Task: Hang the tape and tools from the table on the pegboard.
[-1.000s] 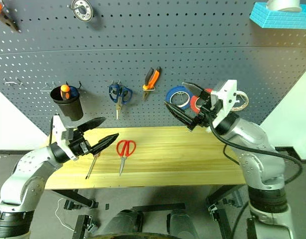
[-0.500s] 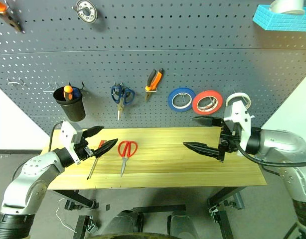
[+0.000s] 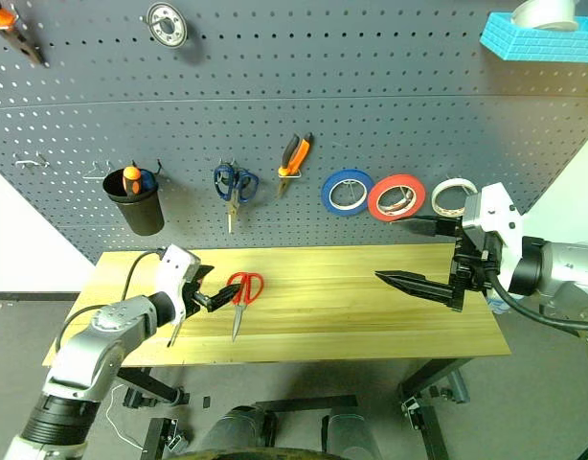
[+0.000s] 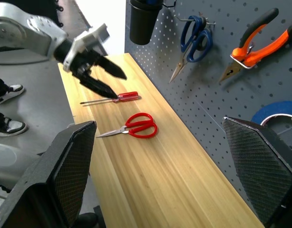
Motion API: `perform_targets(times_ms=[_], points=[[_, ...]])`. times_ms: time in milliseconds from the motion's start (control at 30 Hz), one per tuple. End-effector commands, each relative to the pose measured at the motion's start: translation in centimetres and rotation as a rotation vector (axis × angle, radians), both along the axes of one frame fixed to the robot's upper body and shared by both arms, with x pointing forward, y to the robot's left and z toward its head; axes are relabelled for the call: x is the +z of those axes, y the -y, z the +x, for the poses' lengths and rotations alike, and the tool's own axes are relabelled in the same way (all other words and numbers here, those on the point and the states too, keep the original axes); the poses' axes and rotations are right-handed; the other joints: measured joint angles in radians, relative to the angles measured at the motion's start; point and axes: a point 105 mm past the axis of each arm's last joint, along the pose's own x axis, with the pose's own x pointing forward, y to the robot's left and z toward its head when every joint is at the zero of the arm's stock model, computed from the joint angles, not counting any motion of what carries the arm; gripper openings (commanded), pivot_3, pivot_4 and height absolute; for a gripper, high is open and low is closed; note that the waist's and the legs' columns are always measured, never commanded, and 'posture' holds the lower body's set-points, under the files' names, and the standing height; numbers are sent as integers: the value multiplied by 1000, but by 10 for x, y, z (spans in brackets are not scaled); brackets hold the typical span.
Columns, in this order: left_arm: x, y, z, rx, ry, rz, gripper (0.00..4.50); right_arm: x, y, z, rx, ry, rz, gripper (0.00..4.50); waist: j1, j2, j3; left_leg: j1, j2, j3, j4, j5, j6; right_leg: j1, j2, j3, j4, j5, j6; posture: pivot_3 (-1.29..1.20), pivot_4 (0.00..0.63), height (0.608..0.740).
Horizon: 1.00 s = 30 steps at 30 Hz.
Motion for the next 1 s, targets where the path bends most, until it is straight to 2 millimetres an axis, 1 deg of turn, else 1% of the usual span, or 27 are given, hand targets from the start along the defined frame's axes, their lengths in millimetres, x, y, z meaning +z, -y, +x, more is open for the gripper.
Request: perform_targets(times_ms=[33,133,267,333,400,600,733,833,1000], points=[[-15,-6,12,122,-71,21,4500,15,-3,-1,13,70,-26,4476,0,0,0,0,0,0,1,0,0,0,0,0,0,0,1,-81,0,717],[-29,-6,16,188,-115,30,4500,18,-4,-1,18,81,-26,4476,-2,0,-1,0,0,0,2,0,0,1,0,0,0,1,2,-95,0,717],[-29,7,23,227,-127,-55,4500,20,-5,-4,22,82,-31,4476,-1,0,-1,-1,0,0,2,0,0,0,0,0,0,1,2,-106,0,717],[-33,12,24,244,-159,-74,4500,20,-6,-5,21,81,-31,4476,-1,0,-1,-1,0,0,2,0,0,0,0,0,-1,1,3,-110,0,717],[-40,13,28,291,-199,-81,4500,19,-7,-6,20,79,-30,4476,-1,0,-2,-1,0,0,2,0,0,0,0,0,-1,2,3,-116,0,717],[-63,13,39,426,-286,-6,4500,18,-9,-6,13,74,-32,4476,-4,-1,-3,-1,-1,1,3,0,1,1,0,0,-1,2,4,-133,0,717],[-77,15,38,448,-340,52,4500,18,-10,-6,8,73,-32,4476,-7,-1,-3,-1,-1,1,3,-1,1,1,0,0,-1,2,5,-137,0,717],[-88,24,34,437,-411,84,4500,17,-12,-6,5,73,-27,4476,-7,-1,-3,-1,-1,1,3,-1,1,1,0,0,-1,2,5,-139,0,717],[-99,31,30,436,-462,114,4500,16,-14,-6,-5,77,-18,4476,-7,-2,-3,-1,-1,1,4,-1,1,1,-1,0,-1,3,6,-148,0,717]])
